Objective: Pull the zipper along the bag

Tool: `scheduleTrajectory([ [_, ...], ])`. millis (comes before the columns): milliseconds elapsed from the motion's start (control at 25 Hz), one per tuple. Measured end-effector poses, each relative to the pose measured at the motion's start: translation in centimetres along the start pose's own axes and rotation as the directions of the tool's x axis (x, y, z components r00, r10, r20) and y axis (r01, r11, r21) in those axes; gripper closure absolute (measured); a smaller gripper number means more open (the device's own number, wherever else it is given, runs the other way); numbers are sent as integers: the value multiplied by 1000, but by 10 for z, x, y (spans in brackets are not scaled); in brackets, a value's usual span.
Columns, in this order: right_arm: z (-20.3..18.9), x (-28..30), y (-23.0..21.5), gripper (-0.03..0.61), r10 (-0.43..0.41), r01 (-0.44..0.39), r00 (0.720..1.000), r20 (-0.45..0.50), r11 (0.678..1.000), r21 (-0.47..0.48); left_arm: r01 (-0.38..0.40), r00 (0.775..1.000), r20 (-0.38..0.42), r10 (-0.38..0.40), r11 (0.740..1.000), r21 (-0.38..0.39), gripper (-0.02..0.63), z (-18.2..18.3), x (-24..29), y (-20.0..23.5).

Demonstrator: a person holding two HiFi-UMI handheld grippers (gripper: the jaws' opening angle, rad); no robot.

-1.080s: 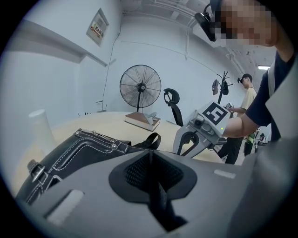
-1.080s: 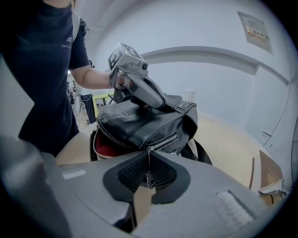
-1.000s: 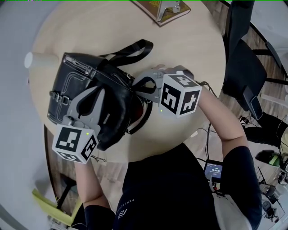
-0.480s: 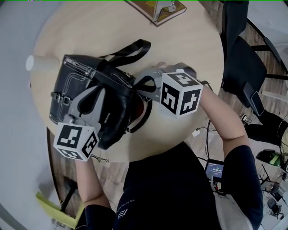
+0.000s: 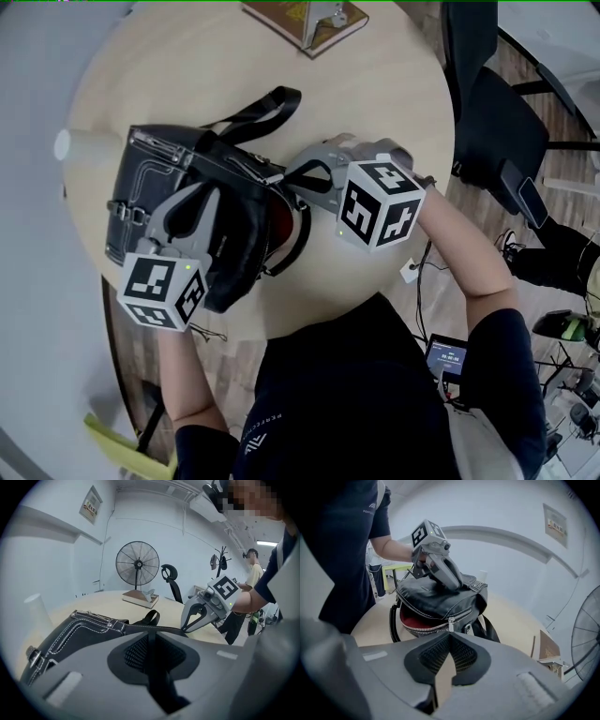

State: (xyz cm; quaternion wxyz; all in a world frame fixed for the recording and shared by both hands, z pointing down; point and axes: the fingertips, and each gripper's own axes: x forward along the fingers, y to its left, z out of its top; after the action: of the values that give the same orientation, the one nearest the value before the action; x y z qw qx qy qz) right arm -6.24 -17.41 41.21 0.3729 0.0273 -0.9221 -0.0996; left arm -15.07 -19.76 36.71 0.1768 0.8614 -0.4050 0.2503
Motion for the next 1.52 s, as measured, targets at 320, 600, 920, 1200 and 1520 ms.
scheduleTrajectory([
  [320,4,10,3,505,57,-57,998,7,998,-11,-11,1000,-8,11,1000,4,549,-1,1,0],
  [600,5,17,2,472,215,-216,976,-29,976,-33,-13,1000,-9,13,1000,1,552,-3,1,1],
  [920,3,30,13,507,369,-373,926,-86,927,-44,2,1000,-3,-2,1000,-4,558,-1,0,-1],
  [1200,2,31,14,536,351,-355,933,-80,934,-42,6,1000,0,-6,1000,-1,563,-1,0,-1],
  [1520,4,21,2,563,236,-236,971,-17,972,9,0,1000,-2,0,1000,1,561,-2,0,0],
])
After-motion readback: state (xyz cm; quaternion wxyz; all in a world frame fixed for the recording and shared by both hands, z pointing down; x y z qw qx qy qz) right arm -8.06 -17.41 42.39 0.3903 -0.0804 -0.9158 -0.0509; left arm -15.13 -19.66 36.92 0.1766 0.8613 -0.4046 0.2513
